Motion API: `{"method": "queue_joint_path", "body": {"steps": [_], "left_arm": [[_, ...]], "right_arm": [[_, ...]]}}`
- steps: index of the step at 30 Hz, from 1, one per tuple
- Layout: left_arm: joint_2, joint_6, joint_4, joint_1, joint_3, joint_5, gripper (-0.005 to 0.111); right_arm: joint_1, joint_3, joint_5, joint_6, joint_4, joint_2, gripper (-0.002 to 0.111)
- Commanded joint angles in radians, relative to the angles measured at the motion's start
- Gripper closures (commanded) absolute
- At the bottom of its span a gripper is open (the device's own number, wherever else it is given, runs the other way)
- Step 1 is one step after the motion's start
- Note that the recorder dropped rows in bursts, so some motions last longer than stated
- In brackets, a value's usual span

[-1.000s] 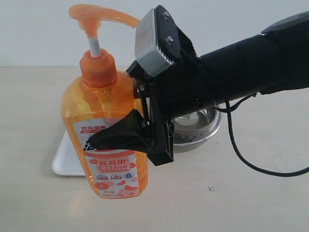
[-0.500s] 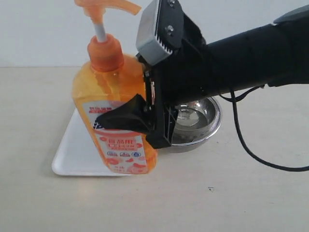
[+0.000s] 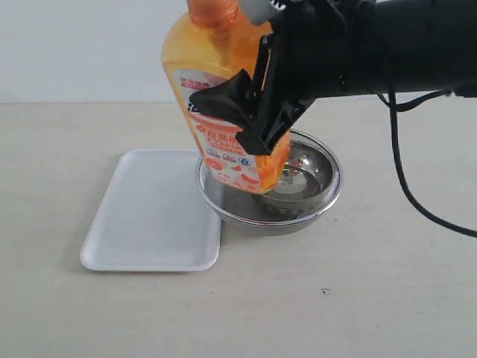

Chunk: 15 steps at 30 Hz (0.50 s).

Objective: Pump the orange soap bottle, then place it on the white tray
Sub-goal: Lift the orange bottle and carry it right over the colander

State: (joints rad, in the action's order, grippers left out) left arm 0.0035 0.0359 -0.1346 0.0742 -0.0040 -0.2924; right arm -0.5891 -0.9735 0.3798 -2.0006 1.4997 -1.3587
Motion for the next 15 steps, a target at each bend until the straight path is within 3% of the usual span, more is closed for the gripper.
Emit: {"method": "queue_joint_path", "body": {"steps": [1, 15], "left_arm": [[-0.004, -0.004, -0.007, -0.005, 0.004, 0.001, 0.102], [-0.004, -0.004, -0.007, -0.005, 0.004, 0.001, 0.102]], "right_arm": [[-0.002, -0.007, -0.167, 0.013, 0.037, 0.025, 0.108], [-0.002, -0.007, -0.518, 0.112, 0.037, 0.025, 0.108]]}}
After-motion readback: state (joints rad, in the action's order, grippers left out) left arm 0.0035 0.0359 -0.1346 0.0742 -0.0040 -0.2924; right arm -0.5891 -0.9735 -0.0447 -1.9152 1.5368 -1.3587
